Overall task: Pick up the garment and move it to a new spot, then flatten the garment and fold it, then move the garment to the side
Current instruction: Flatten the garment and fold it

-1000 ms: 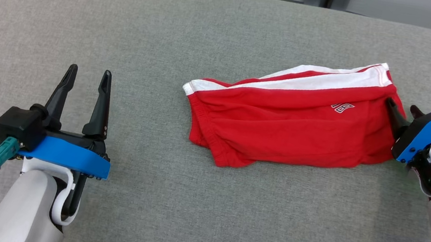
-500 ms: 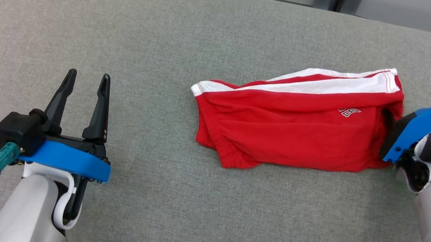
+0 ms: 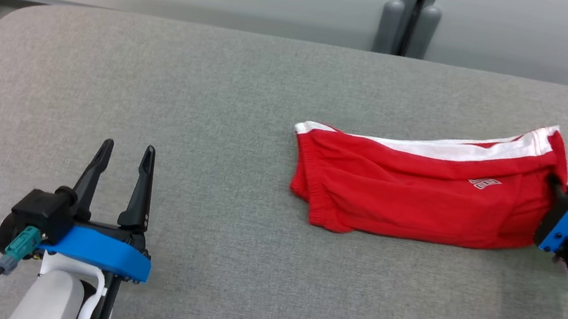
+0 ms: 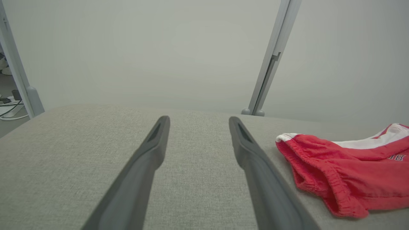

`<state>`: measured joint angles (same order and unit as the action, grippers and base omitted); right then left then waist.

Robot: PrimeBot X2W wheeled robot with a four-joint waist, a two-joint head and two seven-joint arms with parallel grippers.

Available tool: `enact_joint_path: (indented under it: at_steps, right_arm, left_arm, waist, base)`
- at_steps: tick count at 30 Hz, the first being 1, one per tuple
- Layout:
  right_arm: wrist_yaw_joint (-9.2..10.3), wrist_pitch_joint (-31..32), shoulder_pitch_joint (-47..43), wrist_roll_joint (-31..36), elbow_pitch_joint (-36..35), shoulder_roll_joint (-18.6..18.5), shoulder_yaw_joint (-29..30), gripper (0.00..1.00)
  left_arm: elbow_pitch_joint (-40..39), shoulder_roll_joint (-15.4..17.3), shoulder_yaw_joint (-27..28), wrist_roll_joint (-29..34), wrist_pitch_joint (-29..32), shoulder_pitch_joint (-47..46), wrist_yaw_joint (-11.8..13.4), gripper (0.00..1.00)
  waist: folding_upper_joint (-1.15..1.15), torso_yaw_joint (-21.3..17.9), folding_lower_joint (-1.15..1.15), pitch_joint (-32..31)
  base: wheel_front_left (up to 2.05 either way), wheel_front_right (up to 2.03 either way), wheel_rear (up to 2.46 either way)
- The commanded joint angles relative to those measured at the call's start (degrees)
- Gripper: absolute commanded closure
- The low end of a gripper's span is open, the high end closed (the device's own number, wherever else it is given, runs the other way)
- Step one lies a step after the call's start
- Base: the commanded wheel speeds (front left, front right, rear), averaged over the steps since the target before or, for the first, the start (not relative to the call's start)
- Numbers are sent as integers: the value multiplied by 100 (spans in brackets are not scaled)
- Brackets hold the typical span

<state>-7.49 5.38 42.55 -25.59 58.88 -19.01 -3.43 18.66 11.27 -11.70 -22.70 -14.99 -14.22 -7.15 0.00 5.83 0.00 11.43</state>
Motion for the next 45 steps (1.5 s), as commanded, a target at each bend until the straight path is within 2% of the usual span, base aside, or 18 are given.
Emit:
enact_joint_path:
  at_steps: [1,8,11,17,27,30,34,40,45]
  right_arm:
    - [-1,-47,-98,65,-52,-89,40,100]
    - [-1,1,-241,335,-301,-150,290,100]
    - [-1,102,-291,466,-431,-64,400,100]
    - [-1,414,-350,620,-959,385,388,100]
    - [-1,1021,-454,994,-1909,1324,-116,100]
    - [-1,1104,-406,1094,-1928,1517,-275,100]
    - [-1,1142,-328,1087,-1820,1596,-445,100]
    - [-1,1025,-161,526,-1508,1608,-1106,100]
    - [-1,935,-76,299,-1219,1608,-1334,100]
  left_arm:
    - [-27,35,9,-13,-25,94,-45,0]
    - [-81,35,-5,-35,-25,219,-47,0]
    - [-75,17,-58,-40,-25,189,-48,0]
    - [-37,47,-131,-88,-25,148,-49,0]
    - [-83,-10,-221,-136,-25,100,-48,0]
    - [-86,-23,-264,-147,-25,59,-48,0]
    - [-80,-38,-314,-165,-25,-14,-49,0]
    - [-35,-69,-431,-211,-25,-105,-49,0]
    - [-9,-74,-463,-226,-25,-116,-49,0]
  waist:
    - [0,-128,0,-132]
    - [0,-208,0,-247]
    - [0,-188,0,-282]
    - [0,-135,0,-355]
    - [0,3,0,-291]
    - [0,72,0,-232]
    - [0,164,0,-175]
    - [0,384,0,-108]
    - [0,455,0,-100]
  base:
    - [0,0,0]
    - [0,0,0]
    - [0,0,0]
    - [0,0,0]
    - [0,0,0]
    - [0,0,0]
    - [0,0,0]
    - [0,0,0]
    - [0,0,0]
